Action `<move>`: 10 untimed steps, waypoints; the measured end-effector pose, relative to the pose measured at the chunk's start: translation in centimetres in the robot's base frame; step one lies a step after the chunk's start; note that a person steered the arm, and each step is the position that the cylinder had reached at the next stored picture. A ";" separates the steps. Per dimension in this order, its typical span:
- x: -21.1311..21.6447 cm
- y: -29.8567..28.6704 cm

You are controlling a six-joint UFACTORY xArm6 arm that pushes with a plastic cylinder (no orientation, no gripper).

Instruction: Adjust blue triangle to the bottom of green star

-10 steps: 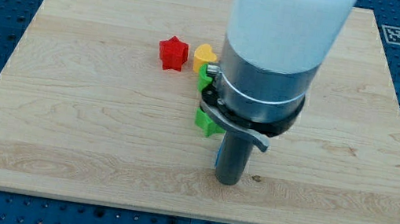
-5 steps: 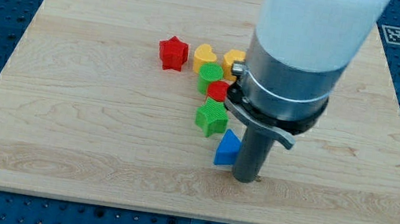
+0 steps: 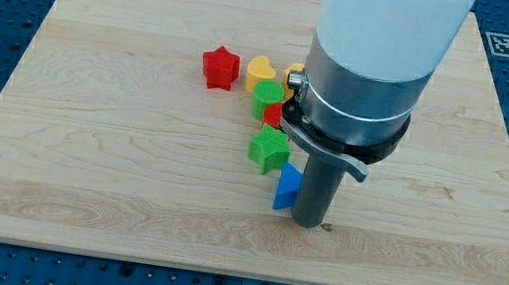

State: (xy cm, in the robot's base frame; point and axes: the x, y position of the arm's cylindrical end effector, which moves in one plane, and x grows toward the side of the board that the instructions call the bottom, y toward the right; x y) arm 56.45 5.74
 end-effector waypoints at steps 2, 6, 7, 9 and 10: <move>0.0 -0.1; 0.4 -0.7; 0.4 -0.8; 0.6 -1.9; 0.8 -3.1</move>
State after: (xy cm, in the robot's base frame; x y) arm 57.21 2.67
